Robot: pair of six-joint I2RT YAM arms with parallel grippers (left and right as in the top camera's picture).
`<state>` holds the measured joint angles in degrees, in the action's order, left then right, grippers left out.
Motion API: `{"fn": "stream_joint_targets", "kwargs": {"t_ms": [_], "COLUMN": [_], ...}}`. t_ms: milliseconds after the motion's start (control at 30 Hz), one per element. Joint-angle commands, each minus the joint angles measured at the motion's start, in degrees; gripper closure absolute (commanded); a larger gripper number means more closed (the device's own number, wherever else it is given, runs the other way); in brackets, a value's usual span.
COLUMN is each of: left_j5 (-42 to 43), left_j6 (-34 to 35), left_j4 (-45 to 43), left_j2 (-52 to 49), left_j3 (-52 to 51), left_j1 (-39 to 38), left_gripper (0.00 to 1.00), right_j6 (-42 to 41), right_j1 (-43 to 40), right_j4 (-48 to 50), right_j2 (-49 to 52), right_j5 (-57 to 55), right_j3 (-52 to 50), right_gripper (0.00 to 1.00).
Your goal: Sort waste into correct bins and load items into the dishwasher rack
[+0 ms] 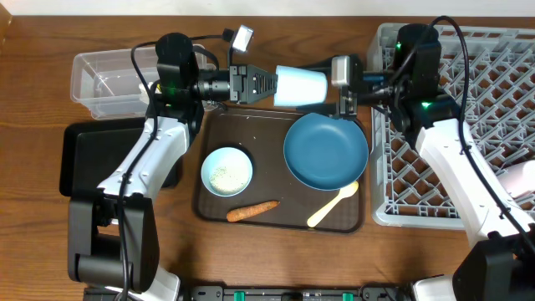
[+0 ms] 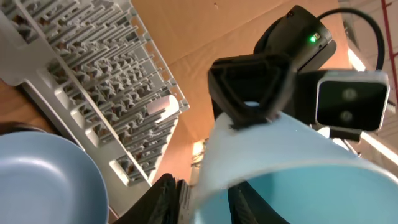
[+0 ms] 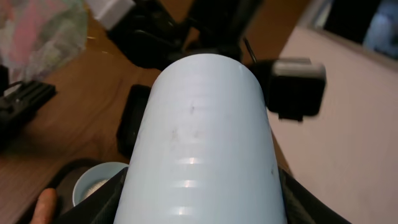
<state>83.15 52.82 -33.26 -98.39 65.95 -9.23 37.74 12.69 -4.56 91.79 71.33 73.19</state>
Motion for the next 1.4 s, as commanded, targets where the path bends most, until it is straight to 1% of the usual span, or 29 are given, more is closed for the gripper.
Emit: {"fn": "stream_joint_targets", "kwargs": {"t_ms": [0,100,167,233,367,467,567,633,667,767,800,867,967,1067,1133,1267,1367], "left_j5": [-0.3,-0.9,-2.6,-4.1,-8.3,-13.9,-22.3,-28.9,-30.9,-37.2,-38.9,-42.8,-51.2,-60.5,-64.3,-67.7,-67.6], "left_j6": [-5.6,-8.5,-10.8,-14.7,-21.9,-26.8,-31.0,-33.8,-34.6,-38.2,-38.9,-41.1,-43.1,-43.2,-43.2,-43.2,-43.2], "left_j4": [-0.2,2.0,5.5,10.0,19.2,26.5,33.9,39.0,40.5,46.6,48.3,51.6,57.0,61.4,63.5,65.0,65.2], "left_j2": [0.0,0.0,0.0,0.0,0.0,0.0,0.0,0.1,0.2,1.3,2.0,3.8,7.9,12.5,15.2,18.3,19.1], "left_j3": [0.6,0.4,0.2,0.1,0.1,0.1,0.1,0.1,0.1,0.1,0.1,0.1,0.1,0.1,0.1,0.1,0.1], "left_j1": [0.1,0.8,1.7,2.8,5.2,7.2,9.0,10.1,10.4,11.6,11.9,12.5,13.1,13.2,13.2,13.2,13.2], "left_gripper": [0.69,0.69,0.69,0.69,0.69,0.69,0.69,0.69,0.69,0.69,0.69,0.69,0.69,0.69,0.69,0.68,0.68], "right_j6": [-7.9,-10.6,-11.7,-12.0,-12.3,-16.1,-20.4,-23.3,-24.3,-27.6,-28.4,-29.0,-29.1,-29.2,-29.6,-33.2,-34.7], "right_j1": [0.7,0.2,-0.5,-1.2,-2.8,-4.1,-5.6,-6.9,-7.5,-9.9,-10.6,-12.2,-14.3,-16.2,-17.6,-21.1,-25.1], "right_j4": [-0.5,-1.7,-2.4,-3.4,-5.4,-5.6,-5.7,-6.0,-6.3,-8.5,-9.4,-11.9,-15.7,-20.3,-23.5,-28.5,-33.0], "right_j2": [0.1,0.1,0.1,0.1,0.1,0.1,0.0,0.0,0.0,-0.4,-0.6,-1.3,-3.2,-6.2,-8.2,-10.2,-10.2], "right_j5": [-6.9,-9.7,-9.9,-9.9,-13.3,-18.7,-26.1,-28.2,-28.3,-29.9,-31.0,-33.6,-39.2,-47.1,-51.8,-60.2,-64.0], "right_j3": [0.8,0.8,0.8,0.8,0.8,0.8,0.8,0.8,0.8,0.8,0.8,1.0,1.0,1.3,1.8,3.4,5.7], "right_gripper": [0.70,0.69,0.69,0.69,0.75,0.75,0.77,0.78,0.80,0.92,0.95,0.97,0.99,0.99,0.99,0.99,0.99]}}
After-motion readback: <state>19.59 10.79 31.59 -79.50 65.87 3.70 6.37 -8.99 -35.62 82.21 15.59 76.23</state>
